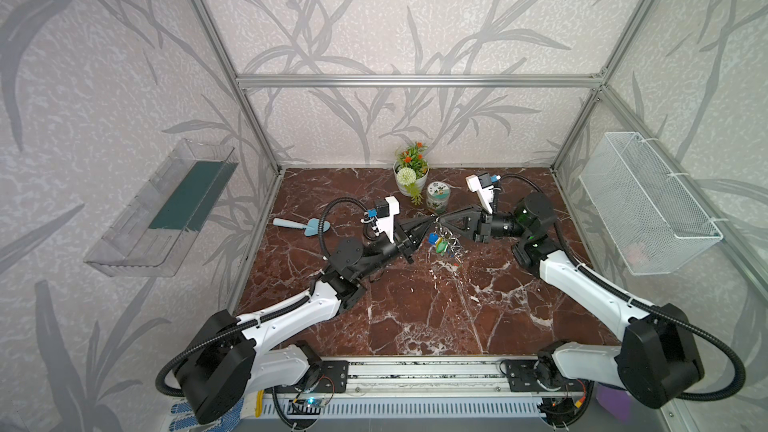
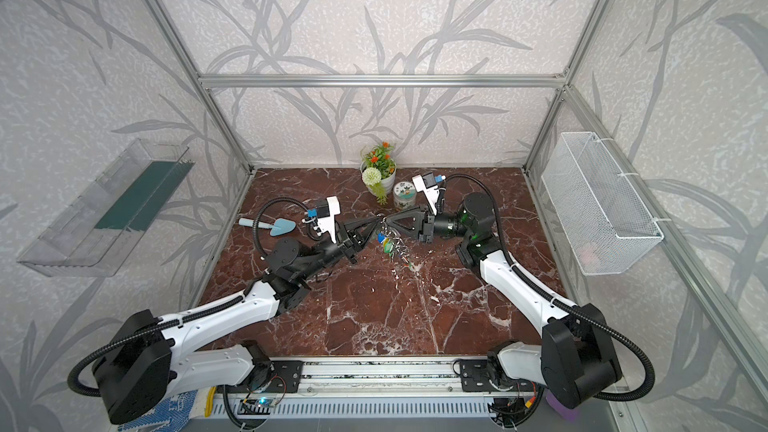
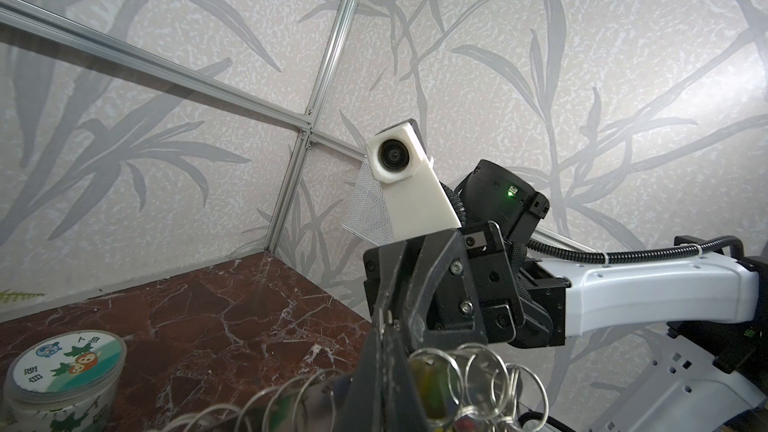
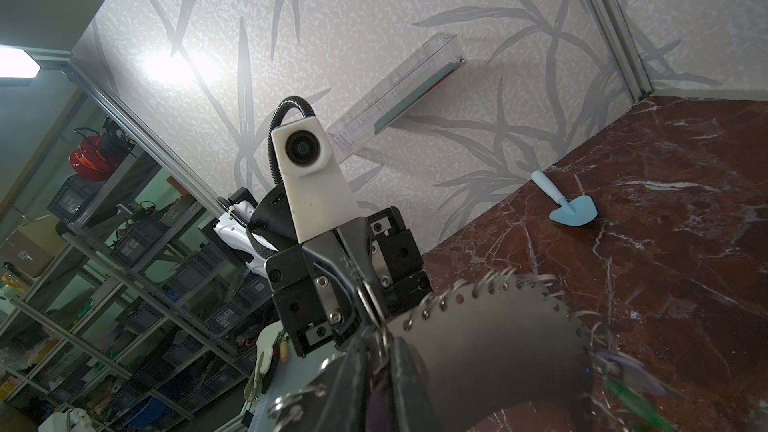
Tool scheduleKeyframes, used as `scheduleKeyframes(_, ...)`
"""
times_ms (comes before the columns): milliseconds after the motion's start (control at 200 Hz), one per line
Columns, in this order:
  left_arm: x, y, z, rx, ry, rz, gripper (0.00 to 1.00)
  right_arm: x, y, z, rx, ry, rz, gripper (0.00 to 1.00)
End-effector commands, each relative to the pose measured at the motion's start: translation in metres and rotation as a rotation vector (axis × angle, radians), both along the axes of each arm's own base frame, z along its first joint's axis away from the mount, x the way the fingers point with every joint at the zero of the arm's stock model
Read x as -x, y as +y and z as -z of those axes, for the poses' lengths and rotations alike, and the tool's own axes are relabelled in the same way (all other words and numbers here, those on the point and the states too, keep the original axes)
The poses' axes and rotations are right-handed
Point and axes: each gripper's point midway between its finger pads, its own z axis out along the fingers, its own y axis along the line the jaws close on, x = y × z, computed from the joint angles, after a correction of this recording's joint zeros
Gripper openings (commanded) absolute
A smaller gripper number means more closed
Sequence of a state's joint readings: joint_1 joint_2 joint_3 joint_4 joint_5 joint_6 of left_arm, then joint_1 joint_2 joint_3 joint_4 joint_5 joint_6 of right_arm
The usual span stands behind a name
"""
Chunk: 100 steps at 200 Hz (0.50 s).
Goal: Put the keys on the keyring
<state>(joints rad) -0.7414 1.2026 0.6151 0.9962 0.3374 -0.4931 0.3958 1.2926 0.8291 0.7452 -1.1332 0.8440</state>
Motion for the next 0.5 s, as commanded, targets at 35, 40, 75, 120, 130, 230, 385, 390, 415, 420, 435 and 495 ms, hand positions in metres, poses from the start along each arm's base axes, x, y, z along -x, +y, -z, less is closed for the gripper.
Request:
scheduleKeyframes(35, 0.0, 0.012, -0.035, 0.096, -0.062, -0.057, 0.0, 0.007, 0.0, 0.01, 0.004, -0.002, -0.015, 0.1)
scheduleKeyframes(40, 0.0, 0.012, -0.036, 0.098, -0.062, -0.056, 0.0, 0.007, -0.001, 0.01, 0.005, -0.001, -0.014, 0.09)
scheduleKeyframes(75, 0.0, 0.012, -0.036, 0.097, -0.062, -0.058, 0.0, 0.007, -0.001, 0.011, 0.005, -0.002, -0.013, 0.09)
scheduleKeyframes(120, -0.001, 0.013, -0.036, 0.1, -0.063, -0.061, 0.0, 0.007, 0.0, 0.015, 0.01, 0.007, -0.012, 0.08)
scheduleKeyframes(130, -0.001, 0.013, -0.036, 0.1, -0.063, -0.06, 0.0, 0.008, 0.0, 0.016, 0.011, 0.008, -0.013, 0.08)
scheduleKeyframes(230, -0.001, 0.011, -0.035, 0.099, -0.062, -0.059, 0.0, 0.008, 0.0, 0.019, 0.016, 0.015, -0.014, 0.08)
scheduleKeyframes(385, 0.0, 0.01, -0.033, 0.092, -0.061, -0.049, 0.0, 0.002, -0.009, 0.014, 0.01, 0.008, 0.023, 0.19)
scheduleKeyframes(390, 0.0, 0.01, -0.032, 0.091, -0.059, -0.047, 0.0, 0.002, -0.009, 0.013, 0.01, 0.009, 0.025, 0.19)
scheduleKeyframes(415, 0.001, 0.009, -0.031, 0.086, -0.058, -0.043, 0.0, 0.0, -0.012, 0.012, 0.008, 0.012, 0.036, 0.2)
scheduleKeyframes(420, 0.001, 0.009, -0.031, 0.086, -0.057, -0.041, 0.0, 0.0, -0.014, 0.012, 0.006, 0.011, 0.041, 0.21)
scheduleKeyframes(435, 0.002, 0.009, -0.031, 0.085, -0.056, -0.037, 0.0, -0.001, -0.016, 0.01, 0.004, 0.008, 0.046, 0.21)
scheduleKeyframes(495, 0.004, 0.006, -0.029, 0.078, -0.052, -0.017, 0.0, -0.003, -0.023, 0.003, -0.004, -0.009, 0.072, 0.24)
